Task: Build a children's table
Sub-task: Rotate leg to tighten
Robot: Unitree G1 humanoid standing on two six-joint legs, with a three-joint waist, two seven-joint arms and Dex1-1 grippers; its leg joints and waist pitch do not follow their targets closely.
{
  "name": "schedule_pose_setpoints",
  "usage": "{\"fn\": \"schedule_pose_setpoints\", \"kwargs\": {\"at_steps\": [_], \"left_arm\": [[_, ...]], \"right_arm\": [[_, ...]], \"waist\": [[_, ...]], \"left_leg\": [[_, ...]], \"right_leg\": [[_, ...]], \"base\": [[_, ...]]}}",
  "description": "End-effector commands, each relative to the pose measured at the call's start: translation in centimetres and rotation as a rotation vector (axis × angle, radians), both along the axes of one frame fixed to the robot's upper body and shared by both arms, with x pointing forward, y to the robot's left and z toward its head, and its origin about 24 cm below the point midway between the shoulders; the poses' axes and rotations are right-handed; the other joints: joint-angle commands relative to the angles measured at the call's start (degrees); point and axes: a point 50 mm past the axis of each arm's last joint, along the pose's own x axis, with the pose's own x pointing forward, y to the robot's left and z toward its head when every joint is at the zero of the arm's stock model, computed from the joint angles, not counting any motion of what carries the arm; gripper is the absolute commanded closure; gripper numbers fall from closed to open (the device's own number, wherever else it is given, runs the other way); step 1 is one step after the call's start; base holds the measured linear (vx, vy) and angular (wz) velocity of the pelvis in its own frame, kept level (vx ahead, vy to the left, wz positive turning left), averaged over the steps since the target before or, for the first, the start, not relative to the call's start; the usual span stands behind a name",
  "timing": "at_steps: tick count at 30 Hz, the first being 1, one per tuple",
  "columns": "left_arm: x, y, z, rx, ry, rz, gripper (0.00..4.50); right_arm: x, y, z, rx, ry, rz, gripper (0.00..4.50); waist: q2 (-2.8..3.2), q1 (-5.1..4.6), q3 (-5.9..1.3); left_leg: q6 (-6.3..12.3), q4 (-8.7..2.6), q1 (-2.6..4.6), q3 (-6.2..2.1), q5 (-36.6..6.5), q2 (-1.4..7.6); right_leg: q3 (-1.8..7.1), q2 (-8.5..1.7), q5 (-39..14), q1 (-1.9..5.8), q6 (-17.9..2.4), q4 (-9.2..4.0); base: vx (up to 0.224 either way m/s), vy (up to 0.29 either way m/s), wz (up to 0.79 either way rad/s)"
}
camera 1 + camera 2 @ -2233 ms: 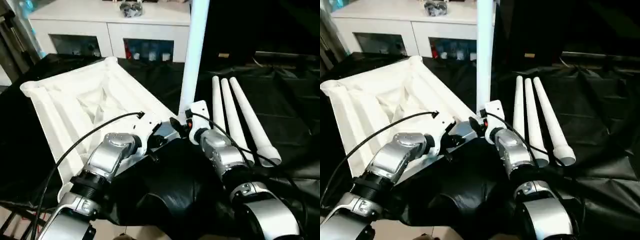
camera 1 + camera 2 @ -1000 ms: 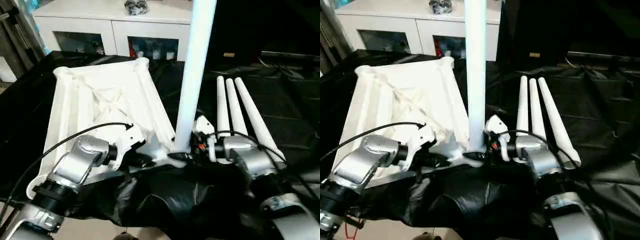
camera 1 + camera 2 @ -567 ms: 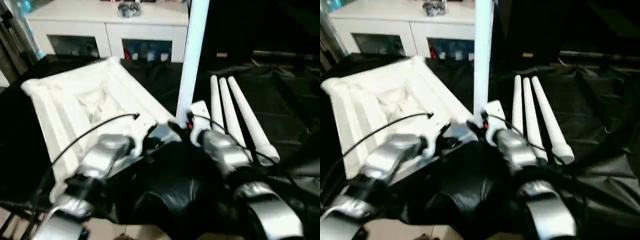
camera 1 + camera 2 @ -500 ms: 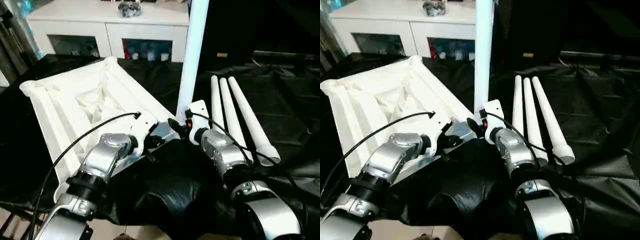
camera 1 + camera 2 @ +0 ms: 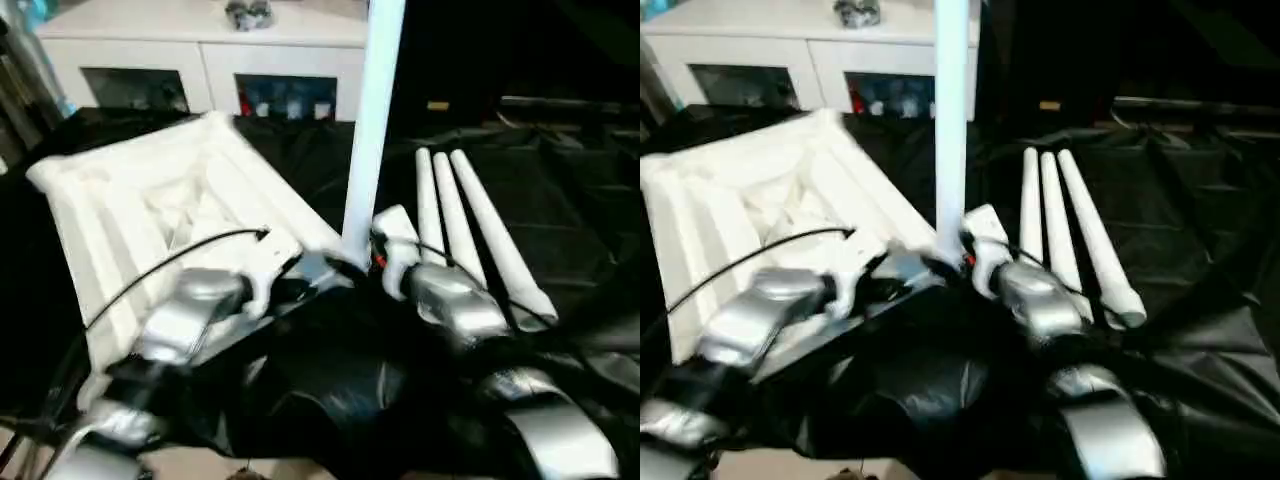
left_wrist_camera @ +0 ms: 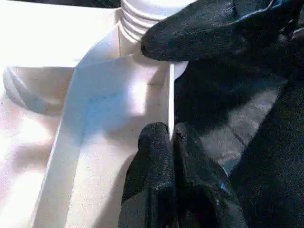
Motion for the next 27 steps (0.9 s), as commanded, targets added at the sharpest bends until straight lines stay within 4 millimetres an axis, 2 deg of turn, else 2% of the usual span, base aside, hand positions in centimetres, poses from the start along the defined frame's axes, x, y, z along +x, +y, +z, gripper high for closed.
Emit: {"fn": "schedule_pose_setpoints", "kwargs": {"at_steps": [1, 2, 4, 6, 10, 13, 18, 20, 22, 23, 25, 26, 27], "left_arm": [[-0.6, -2.1, 1.0, -0.062, -0.022, -0.139, 4.5], [-1.1, -1.4, 1.0, -0.05, -0.005, -0.193, 4.5], [-1.3, -1.2, 1.0, -0.044, 0.002, -0.21, 4.5], [-1.6, -0.8, 1.0, -0.044, 0.02, -0.244, 4.5], [-1.9, -0.6, 1.0, -0.044, 0.035, -0.268, 4.5], [-2.0, -0.5, 1.1, -0.042, 0.041, -0.277, 4.5], [-1.7, -0.6, 1.1, -0.04, 0.032, -0.251, 4.5], [-1.1, -0.8, 1.1, -0.037, 0.014, -0.193, 4.5], [-0.8, -0.9, 1.1, -0.039, 0.006, -0.155, 4.5], [-0.2, -1.1, 1.1, -0.04, -0.007, -0.094, 4.5], [0.6, -1.5, 1.1, -0.045, -0.022, -0.008, 4.5], [1.1, -1.9, 1.1, -0.054, -0.03, 0.042, 4.5], [1.4, -2.2, 1.1, -0.059, -0.035, 0.078, 4.5]], "right_arm": [[-1.9, 2.4, -0.4, 0.02, 0.04, 0.258, 0.72], [-2.4, 1.3, -0.2, 0.005, 0.056, 0.349, 0.72], [-2.6, 0.9, -0.2, -0.006, 0.067, 0.379, 0.72], [-3.0, 0.0, -0.1, -0.025, 0.09, 0.437, 0.72], [-3.3, -0.6, 0.0, -0.037, 0.099, 0.47, 0.72], [-3.5, -0.7, 0.0, -0.045, 0.109, 0.485, 0.94], [-3.8, -0.2, -0.2, -0.037, 0.122, 0.485, 1.36], [-3.6, 0.4, -0.5, -0.033, 0.12, 0.434, 1.51], [-3.5, 0.7, -0.8, -0.035, 0.118, 0.396, 1.51], [-3.1, 1.1, -1.2, -0.053, 0.114, 0.329, 1.68], [-2.4, 1.8, -1.9, -0.096, 0.096, 0.194, 1.68], [-1.8, 2.1, -2.3, -0.101, 0.106, 0.074, 1.75], [-1.4, 2.4, -2.5, -0.106, 0.117, -0.012, 1.75]], "waist": [[-0.1, 0.41, -3.39], [-0.07, 0.49, -3.32], [-0.07, 1.16, -3.19], [0.01, 1.49, -3.15], [-0.08, 1.9, -3.13], [-0.17, 1.89, -3.16], [-0.18, 2.11, -3.37], [-0.12, 2.12, -3.29], [-0.18, 1.89, -3.13], [-0.17, 1.86, -3.05], [-0.16, 1.51, -2.79], [-0.21, 1.42, -2.8], [-0.26, 0.81, -2.71]], "left_leg": [[3.48, -3.64, 0.98, -0.31, -11.18, 1.91], [3.59, -3.65, 0.99, -0.23, -11.24, 1.95], [3.68, -3.7, 1.1, -0.12, -12.08, 2.09], [3.06, -3.8, 1.32, -0.14, -13.0, 2.15], [2.11, -3.93, 1.32, -0.21, -13.56, 2.14], [1.85, -3.92, 1.26, -0.24, -13.39, 2.07], [2.2, -3.7, 1.22, -0.21, -11.22, 2.01], [2.13, -3.74, 1.25, -0.21, -11.53, 2.0], [1.39, -3.88, 1.31, -0.2, -13.09, 1.93], [0.83, -3.94, 1.37, -0.22, -14.07, 1.89], [-0.53, -4.18, 1.58, -0.34, -16.26, 1.77], [-0.86, -4.2, 1.66, -0.4, -16.81, 1.71], [-1.83, -4.32, 1.51, -0.63, -17.57, 1.56]], "right_leg": [[1.73, -3.31, -3.77, 2.9, -14.97, -3.46], [1.8, -3.28, -4.05, 2.81, -14.85, -3.56], [1.75, -3.05, -5.71, 2.58, -14.5, -3.58], [1.8, -3.24, -7.61, 2.45, -14.38, -3.78], [1.92, -3.29, -8.72, 2.39, -13.88, -3.84], [1.97, -3.37, -9.08, 2.45, -13.64, -3.84], [1.92, -3.29, -6.51, 2.48, -13.78, -3.58], [1.9, -3.26, -6.77, 2.39, -13.94, -3.63], [1.99, -3.35, -9.24, 2.32, -13.58, -3.92], [2.03, -3.45, -11.28, 2.23, -13.19, -4.13], [2.04, -3.55, -16.02, 2.05, -12.28, -4.58], [2.03, -3.63, -17.48, 2.0, -11.87, -4.71], [2.02, -3.81, -20.7, 2.06, -10.81, -4.96]], "base": [[0.0, 0.0, 0.0], [0.0, 0.0, 0.0], [0.0, 0.0, 0.0], [0.0, 0.0, 0.0], [0.0, 0.0, 0.0], [0.0, 0.0, 0.0], [0.0, 0.0, 0.0], [0.0, 0.0, 0.0], [0.0, 0.0, 0.0], [0.0, 0.0, 0.0], [0.0, 0.0, 0.0], [0.0, 0.0, 0.0], [0.0, 0.0, 0.0]]}}
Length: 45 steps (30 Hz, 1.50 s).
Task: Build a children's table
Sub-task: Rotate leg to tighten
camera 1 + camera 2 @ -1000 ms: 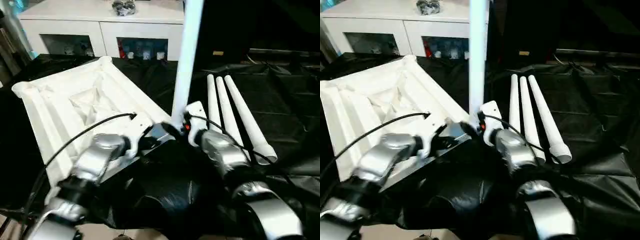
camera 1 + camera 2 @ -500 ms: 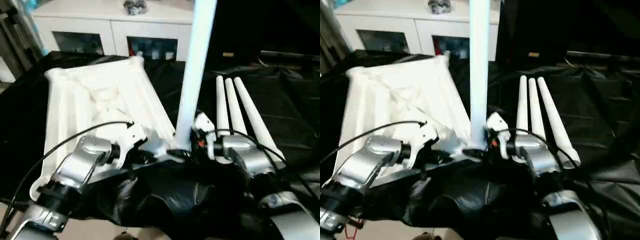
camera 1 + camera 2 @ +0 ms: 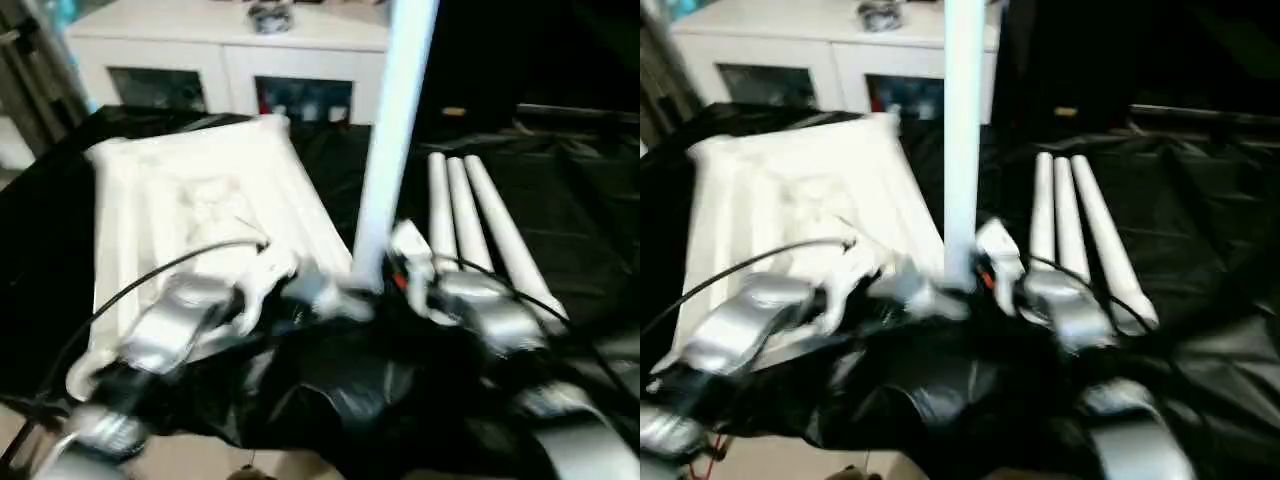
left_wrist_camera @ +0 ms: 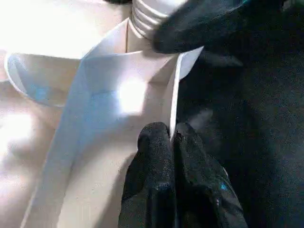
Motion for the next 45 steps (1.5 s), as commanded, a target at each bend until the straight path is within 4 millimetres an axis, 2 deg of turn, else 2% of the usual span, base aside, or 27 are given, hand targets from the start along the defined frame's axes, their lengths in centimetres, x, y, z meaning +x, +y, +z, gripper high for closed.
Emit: {"fn": "schedule_pose_setpoints", "kwargs": {"at_steps": [1, 3, 6, 7, 8, 10, 14, 17, 18, 22, 26, 29, 31, 32, 35, 41, 45], "left_arm": [[1.5, -1.9, 1.4, -0.042, -0.08, 0.101, 4.5], [2.0, -2.7, 1.5, -0.051, -0.09, 0.158, 4.5], [2.3, -3.7, 1.6, -0.065, -0.098, 0.19, 4.5], [2.3, -4.0, 1.6, -0.063, -0.102, 0.189, 4.5], [2.3, -4.2, 1.6, -0.057, -0.111, 0.18, 4.5], [2.1, -4.2, 1.6, -0.06, -0.112, 0.163, 4.5], [1.6, -4.0, 1.4, -0.054, -0.119, 0.109, 4.5], [0.9, -3.3, 1.3, -0.056, -0.103, 0.027, 4.5], [0.9, -3.2, 1.3, -0.055, -0.103, 0.014, 4.5], [0.4, -2.5, 1.3, -0.048, -0.079, -0.046, 4.5], [0.1, -1.3, 1.4, -0.024, -0.074, -0.1, 4.5], [-0.3, -0.4, 1.5, -0.019, -0.057, -0.157, 4.5], [-0.5, -0.1, 1.6, -0.016, -0.045, -0.192, 4.5], [-0.7, 0.0, 1.7, -0.015, -0.038, -0.215, 4.5], [-1.1, 0.5, 1.8, -0.016, -0.009, -0.251, 4.5], [-1.3, 0.8, 1.7, -0.011, -0.001, -0.269, 4.5], [-1.6, 1.1, 1.5, -0.008, 0.007, -0.275, 4.5]], "right_arm": [[-1.0, 3.1, -2.6, -0.052, 0.101, -0.066, 1.76], [-0.6, 3.5, -3.0, -0.062, 0.133, -0.195, 1.78], [-0.6, 4.5, -3.1, -0.07, 0.14, -0.234, 1.78], [-0.6, 5.0, -3.1, -0.066, 0.129, -0.217, 1.78], [-0.7, 5.5, -2.9, -0.046, 0.126, -0.189, 1.22], [-0.7, 5.7, -2.7, -0.019, 0.128, -0.172, 1.22], [-0.3, 5.9, -2.1, -0.006, 0.08, -0.152, 0.85], [-0.5, 5.9, -1.1, 0.019, 0.008, 0.001, 0.85], [-0.6, 5.8, -1.0, 0.018, -0.004, 0.035, 0.85], [-1.2, 5.0, -0.8, -0.007, -0.046, 0.176, 0.85], [-1.8, 3.5, -0.4, 0.022, -0.04, 0.312, 0.85], [-2.0, 2.0, -0.2, 0.01, -0.043, 0.369, 0.85], [-2.2, 1.6, -0.1, 0.014, -0.041, 0.396, 0.85], [-2.3, 1.3, 0.0, 0.013, -0.038, 0.413, 0.85], [-2.8, 0.6, 0.2, 0.006, -0.032, 0.474, 0.85], [-3.1, 0.0, 0.4, 0.009, -0.013, 0.511, 0.85], [-3.4, -0.1, 0.4, 0.021, 0.01, 0.535, 1.17]], "waist": [[-0.14, -0.23, -2.79], [-0.12, -0.57, -2.77], [-0.19, -0.34, -2.86], [-0.22, -0.28, -2.92], [-0.22, -0.21, -3.03], [-0.23, -0.2, -3.05], [-0.13, -0.33, -3.06], [-0.05, -0.55, -3.16], [-0.09, -0.67, -3.2], [0.16, -0.64, -3.36], [0.29, -0.46, -3.45], [0.3, -0.12, -3.37], [0.29, -0.05, -3.32], [0.5, 0.09, -3.35], [0.45, 0.34, -3.34], [0.45, 0.68, -3.24], [0.27, 0.77, -3.32]], "left_leg": [[-1.89, -4.43, 1.18, -0.79, -18.01, 1.66], [-2.19, -4.45, 1.25, -0.77, -18.35, 1.57], [-1.65, -4.39, 1.34, -0.69, -18.88, 1.57], [-1.29, -4.43, 1.12, -0.69, -18.33, 1.61], [-1.0, -4.38, 1.03, -0.67, -17.78, 1.65], [-0.57, -4.34, 0.92, -0.59, -16.81, 1.64], [-0.18, -4.37, 0.76, -0.59, -16.27, 1.67], [0.28, -4.35, 0.5, -0.68, -16.01, 1.74], [0.75, -4.27, 0.48, -0.59, -15.06, 1.75], [1.73, -3.97, 0.7, -0.43, -13.01, 1.75], [3.03, -3.73, 0.6, -0.41, -11.81, 1.83], [2.89, -3.73, 0.78, -0.3, -12.67, 1.88], [2.73, -3.79, 0.78, -0.3, -12.96, 1.93], [2.64, -3.78, 0.88, -0.31, -13.3, 1.99], [2.72, -3.73, 0.95, -0.23, -13.1, 2.07], [2.16, -3.88, 0.94, -0.31, -14.05, 2.05], [2.23, -3.83, 0.89, -0.33, -13.07, 2.07]], "right_leg": [[1.88, -3.7, -21.49, 1.92, -10.0, -5.34], [1.93, -3.57, -21.36, 1.74, -9.74, -5.48], [1.97, -3.52, -20.87, 1.61, -9.16, -5.63], [1.97, -3.47, -19.4, 1.72, -9.15, -5.5], [1.97, -3.49, -17.85, 1.81, -9.36, -5.33], [1.97, -3.43, -15.76, 1.91, -9.88, -5.12], [1.88, -3.48, -14.66, 2.02, -10.4, -4.98], [1.88, -3.52, -13.03, 2.28, -10.73, -4.76], [1.89, -3.38, -11.02, 2.35, -11.11, -4.59], [1.78, -3.19, -6.33, 2.4, -13.15, -4.17], [1.72, -3.16, -3.22, 2.66, -14.39, -3.79], [1.71, -3.13, -4.55, 2.57, -14.82, -3.92], [1.72, -3.15, -4.96, 2.52, -14.93, -3.9], [1.71, -3.2, -5.5, 2.52, -14.95, -3.92], [1.72, -3.14, -4.96, 2.43, -15.2, -3.9], [1.75, -3.2, -6.93, 2.37, -14.88, -3.98], [1.76, -3.21, -6.6, 2.45, -14.66, -3.89]], "base": [[0.0, 0.0, 0.0], [0.0, 0.0, 0.0], [0.0, 0.0, 0.0], [0.0, 0.0, 0.0], [0.0, 0.0, 0.0], [0.0, 0.0, 0.0], [0.0, 0.0, 0.0], [0.0, 0.0, 0.0], [0.0, 0.0, 0.0], [0.0, 0.0, 0.0], [0.0, 0.0, 0.0], [0.0, 0.0, 0.0], [0.0, 0.0, 0.0], [0.0, 0.0, 0.0], [0.0, 0.0, 0.0], [0.0, 0.0, 0.0], [0.0, 0.0, 0.0]]}}
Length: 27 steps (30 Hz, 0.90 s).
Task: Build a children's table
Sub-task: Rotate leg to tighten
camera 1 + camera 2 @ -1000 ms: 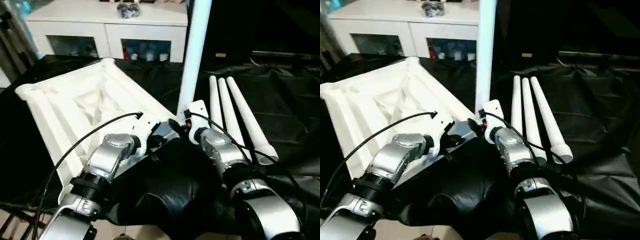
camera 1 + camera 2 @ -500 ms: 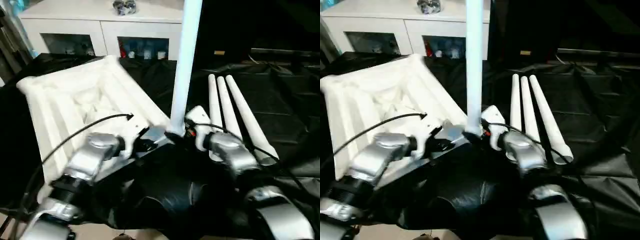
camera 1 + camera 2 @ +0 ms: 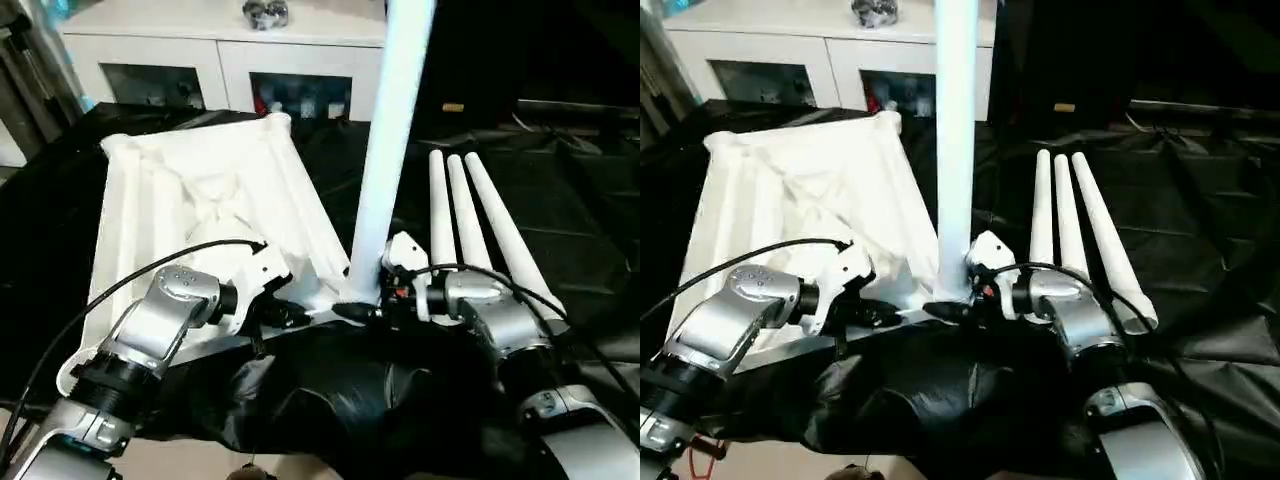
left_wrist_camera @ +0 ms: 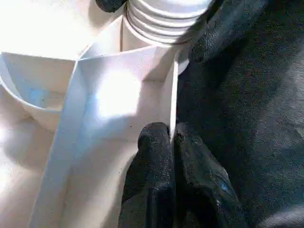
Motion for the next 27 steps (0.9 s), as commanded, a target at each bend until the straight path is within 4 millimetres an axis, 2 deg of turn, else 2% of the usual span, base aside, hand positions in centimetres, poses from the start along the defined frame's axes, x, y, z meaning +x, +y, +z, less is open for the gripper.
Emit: {"fn": "schedule_pose_setpoints", "kwargs": {"at_steps": [1, 5, 6, 9, 11, 13, 14, 16, 18, 21, 22, 23, 27], "left_arm": [[0.0, -0.9, 0.8, -0.04, -0.032, -0.027, 4.5], [0.3, -1.2, 0.7, -0.053, -0.042, 0.023, 4.5], [0.5, -1.3, 0.7, -0.054, -0.049, 0.045, 4.5], [1.0, -1.7, 0.6, -0.056, -0.061, 0.105, 4.5], [1.9, -2.3, 0.5, -0.057, -0.079, 0.215, 4.5], [2.3, -2.6, 0.5, -0.059, -0.085, 0.259, 4.5], [3.0, -3.2, 0.6, -0.061, -0.103, 0.345, 4.5], [3.6, -3.8, 0.7, -0.07, -0.115, 0.404, 4.5], [4.0, -4.5, 0.8, -0.08, -0.122, 0.448, 4.5], [3.9, -5.6, 0.9, -0.096, -0.127, 0.442, 4.5], [3.8, -5.9, 0.9, -0.095, -0.135, 0.423, 4.5], [3.8, -5.9, 0.9, -0.095, -0.137, 0.419, 4.5], [3.2, -5.7, 0.9, -0.108, -0.162, 0.336, 4.5]], "right_arm": [[-0.9, 1.5, -0.3, 0.013, 0.027, 0.107, 1.23], [-0.9, 2.1, -0.6, 0.026, 0.051, 0.068, 1.64], [-0.7, 2.3, -0.8, 0.021, 0.058, 0.029, 1.64], [-0.1, 2.9, -1.3, -0.004, 0.057, -0.07, 1.76], [0.7, 3.7, -2.2, -0.044, 0.068, -0.241, 1.79], [1.0, 4.1, -2.5, -0.043, 0.078, -0.299, 1.8], [1.4, 4.9, -2.9, -0.045, 0.105, -0.428, 1.8], [1.7, 5.5, -3.4, -0.063, 0.134, -0.535, 1.8], [1.8, 6.0, -3.9, -0.13, 0.135, -0.634, 1.8], [1.7, 7.3, -3.9, -0.132, 0.126, -0.625, 1.8], [1.8, 7.7, -3.6, -0.105, 0.123, -0.606, 1.45], [1.8, 7.7, -3.5, -0.096, 0.127, -0.602, 1.25], [2.3, 7.8, -2.5, -0.03, 0.123, -0.561, 0.93]], "waist": [[-0.01, -0.11, -3.43], [-0.11, 0.03, -3.43], [-0.29, 0.02, -3.36], [-0.21, -0.29, -3.17], [-0.34, -0.82, -2.95], [-0.3, -1.14, -2.95], [-0.33, -1.26, -2.88], [-0.33, -1.37, -2.81], [-0.28, -1.25, -2.84], [-0.18, -1.26, -2.95], [-0.38, -1.18, -3.0], [-0.33, -1.1, -3.01], [-0.27, -1.23, -3.09]], "left_leg": [[2.35, -3.81, 1.14, -0.27, -12.57, 1.99], [2.51, -3.74, 1.17, -0.22, -11.81, 1.97], [2.45, -3.77, 1.18, -0.19, -11.97, 1.96], [1.12, -4.0, 1.24, -0.28, -13.75, 1.84], [-0.15, -4.24, 1.17, -0.4, -14.77, 1.67], [-0.62, -4.28, 1.34, -0.49, -16.02, 1.71], [-0.79, -4.29, 1.44, -0.46, -16.92, 1.67], [-1.44, -4.41, 1.6, -0.65, -17.76, 1.49], [-1.45, -4.45, 1.61, -0.61, -18.17, 1.55], [-1.41, -4.5, 1.52, -0.65, -18.47, 1.53], [-0.98, -4.47, 1.46, -0.59, -18.34, 1.57], [-0.82, -4.49, 1.39, -0.6, -18.04, 1.58], [-0.15, -4.48, 1.02, -0.6, -16.47, 1.55]], "right_leg": [[1.86, -3.21, -6.34, 2.67, -14.66, -3.62], [1.89, -3.23, -6.61, 2.59, -14.5, -3.62], [1.91, -3.21, -6.93, 2.53, -14.44, -3.7], [2.01, -3.45, -11.05, 2.4, -13.72, -4.09], [2.0, -3.45, -14.08, 2.39, -12.98, -4.32], [2.01, -3.58, -16.22, 2.32, -12.38, -4.57], [2.1, -3.64, -18.56, 2.14, -11.29, -4.91], [2.03, -3.61, -20.84, 2.06, -10.53, -5.18], [2.1, -3.63, -21.02, 1.87, -9.74, -5.36], [2.08, -3.49, -19.6, 1.91, -9.53, -5.23], [2.09, -3.47, -18.3, 1.95, -9.53, -5.18], [2.09, -3.5, -17.81, 2.02, -9.57, -5.1], [2.04, -3.47, -15.36, 2.35, -10.16, -4.78]], "base": [[0.0, 0.0, 0.0], [0.0, 0.0, 0.0], [0.0, 0.0, 0.0], [0.0, 0.0, 0.0], [0.0, 0.0, 0.0], [0.0, 0.0, 0.0], [0.0, 0.0, 0.0], [0.0, 0.0, 0.0], [0.0, 0.0, 0.0], [0.0, 0.0, 0.0], [0.0, 0.0, 0.0], [0.0, 0.0, 0.0], [0.0, 0.0, 0.0]]}}
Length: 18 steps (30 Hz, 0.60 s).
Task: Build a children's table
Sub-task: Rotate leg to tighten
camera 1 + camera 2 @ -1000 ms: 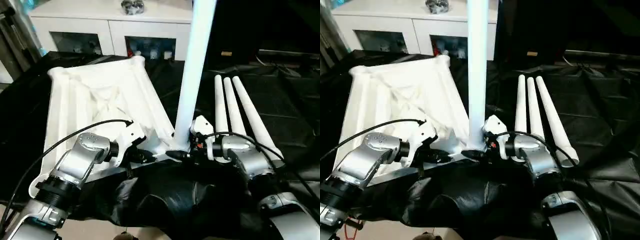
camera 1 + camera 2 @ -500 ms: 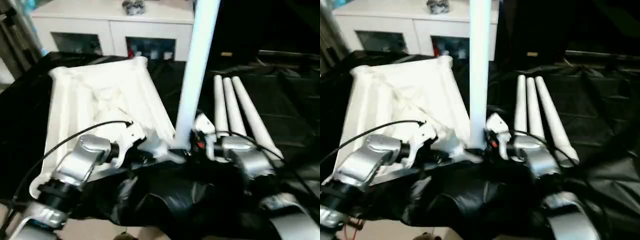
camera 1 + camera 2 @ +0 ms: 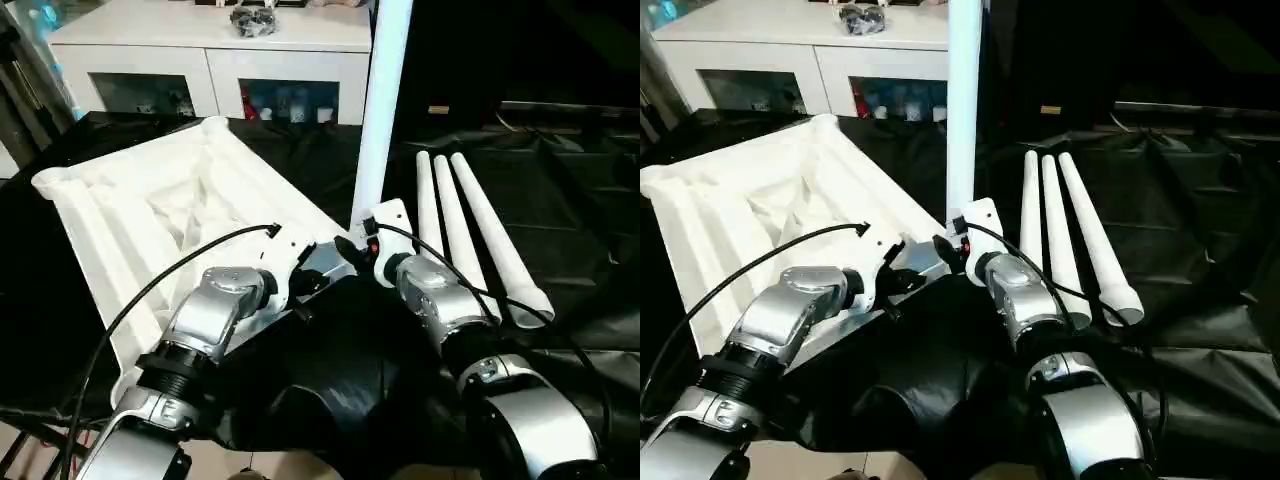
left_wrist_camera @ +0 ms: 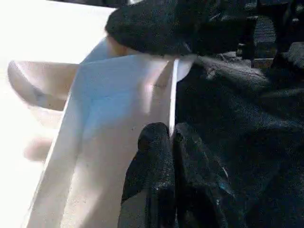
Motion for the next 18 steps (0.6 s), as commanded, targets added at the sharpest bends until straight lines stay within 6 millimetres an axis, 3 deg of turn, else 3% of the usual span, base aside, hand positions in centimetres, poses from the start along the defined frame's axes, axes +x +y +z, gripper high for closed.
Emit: {"fn": "schedule_pose_setpoints", "kwargs": {"at_steps": [1, 4, 7, 11, 15, 18], "left_arm": [[0.2, -1.7, 1.7, -0.05, -0.095, -0.073, 4.5], [-0.6, -0.8, 1.5, -0.046, -0.077, -0.144, 4.5], [-0.9, -0.3, 1.4, -0.038, -0.068, -0.171, 4.5], [-1.6, 1.1, 1.3, -0.017, -0.041, -0.258, 4.5], [-1.8, 1.7, 1.3, -0.002, -0.04, -0.284, 4.5], [-2.3, 2.4, 1.6, -0.006, -0.02, -0.348, 4.5]], "right_arm": [[-2.2, 3.9, -2.1, 0.031, 0.11, 0.184, 0.93], [-2.2, 3.5, -1.1, 0.034, 0.028, 0.338, 0.66], [-2.5, 3.0, -0.9, 0.027, 0.005, 0.424, 0.66], [-3.4, 0.9, -0.5, 0.051, -0.004, 0.61, 0.66], [-3.7, -0.2, -0.3, 0.067, 0.006, 0.672, 0.66], [-4.3, -1.6, 0.0, 0.091, 0.027, 0.748, 0.66]], "waist": [[-0.27, 0.0, -3.04], [-0.14, -0.45, -3.21], [-0.19, -0.64, -3.36], [-0.21, -0.33, -3.5], [-0.22, 0.25, -3.32], [-0.09, 0.67, -3.29]], "left_leg": [[-0.06, -4.21, 0.48, -0.59, -16.43, 1.69], [0.51, -4.2, 0.04, -0.72, -15.0, 1.74], [1.98, -3.76, 0.2, -0.43, -12.77, 1.73], [4.09, -3.34, 0.29, -0.24, -10.12, 1.83], [4.3, -3.36, 0.48, -0.11, -11.13, 1.99], [3.23, -3.53, 0.6, -0.19, -12.61, 2.12]], "right_leg": [[1.94, -3.54, -15.24, 2.1, -10.18, -4.88], [1.82, -3.48, -11.9, 2.54, -11.05, -4.37], [1.82, -3.24, -6.35, 2.6, -12.98, -3.9], [1.71, -3.16, -2.11, 2.73, -14.79, -3.45], [1.69, -3.16, -4.31, 2.56, -15.14, -3.66], [1.73, -3.2, -7.09, 2.64, -14.58, -3.84]], "base": [[0.0, 0.0, 0.0], [0.0, 0.0, 0.0], [0.0, 0.0, 0.0], [0.0, 0.0, 0.0], [0.0, 0.0, 0.0], [0.0, 0.0, 0.0]]}}
